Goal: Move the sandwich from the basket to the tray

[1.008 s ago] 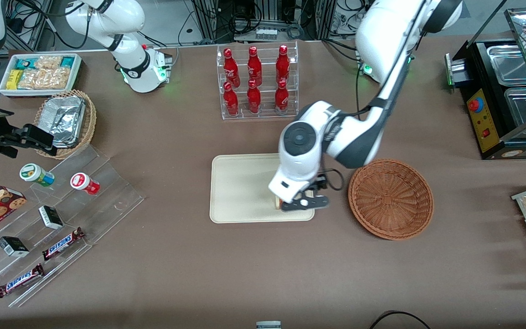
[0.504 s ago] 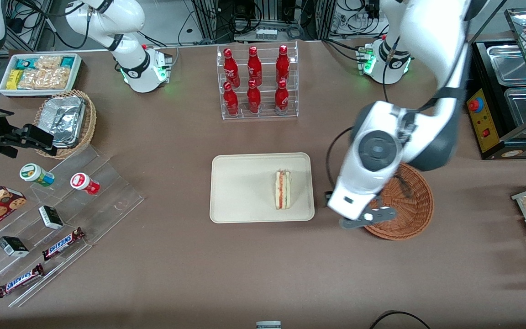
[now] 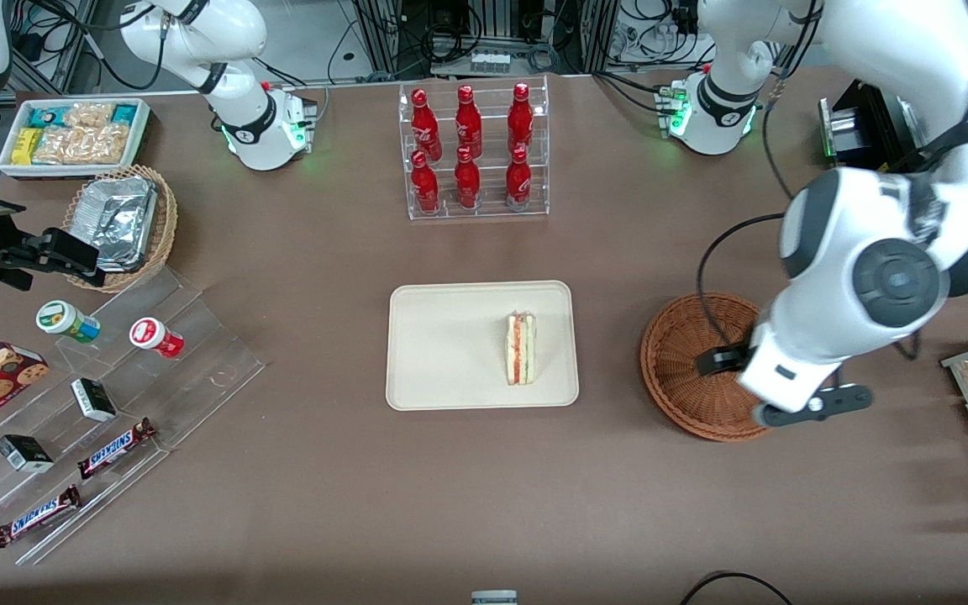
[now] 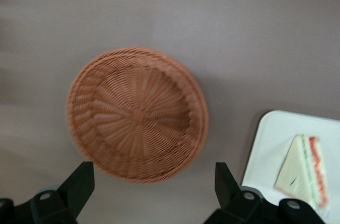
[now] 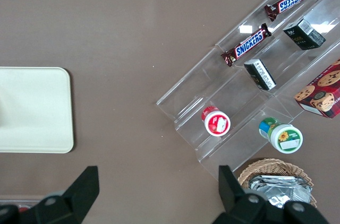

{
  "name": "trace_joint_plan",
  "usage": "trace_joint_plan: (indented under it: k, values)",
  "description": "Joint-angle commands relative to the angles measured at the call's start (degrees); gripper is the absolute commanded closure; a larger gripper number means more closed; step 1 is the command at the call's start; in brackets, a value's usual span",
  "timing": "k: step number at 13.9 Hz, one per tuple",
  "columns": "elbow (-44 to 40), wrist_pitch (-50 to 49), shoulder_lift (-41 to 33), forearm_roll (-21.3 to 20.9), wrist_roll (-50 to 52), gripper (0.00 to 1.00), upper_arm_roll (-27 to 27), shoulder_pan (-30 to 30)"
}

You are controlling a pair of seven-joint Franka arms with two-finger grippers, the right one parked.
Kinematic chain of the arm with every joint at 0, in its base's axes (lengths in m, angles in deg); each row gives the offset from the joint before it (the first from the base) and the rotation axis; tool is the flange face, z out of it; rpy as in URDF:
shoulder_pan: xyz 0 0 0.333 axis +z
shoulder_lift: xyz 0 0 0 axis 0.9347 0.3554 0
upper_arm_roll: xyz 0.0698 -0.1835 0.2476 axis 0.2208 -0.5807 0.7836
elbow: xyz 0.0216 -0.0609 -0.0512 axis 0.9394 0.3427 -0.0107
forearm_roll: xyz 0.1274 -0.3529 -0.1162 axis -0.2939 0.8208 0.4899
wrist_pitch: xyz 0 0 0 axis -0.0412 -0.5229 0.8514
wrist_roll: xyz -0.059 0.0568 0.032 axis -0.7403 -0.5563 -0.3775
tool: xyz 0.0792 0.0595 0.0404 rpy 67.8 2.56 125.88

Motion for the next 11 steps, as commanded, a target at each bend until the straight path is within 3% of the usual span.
trace_joint_plan:
  k: [1, 8, 11]
  values:
    - [1.78, -4.10, -5.03, 0.69, -4.62, 0.00, -0.42, 2.74]
    - [6.18, -13.23, -15.84, 1.13, -14.54, 0.00, -1.21, 8.37]
    - [6.18, -16.32, -18.14, 1.13, -17.30, 0.00, -5.23, 13.54]
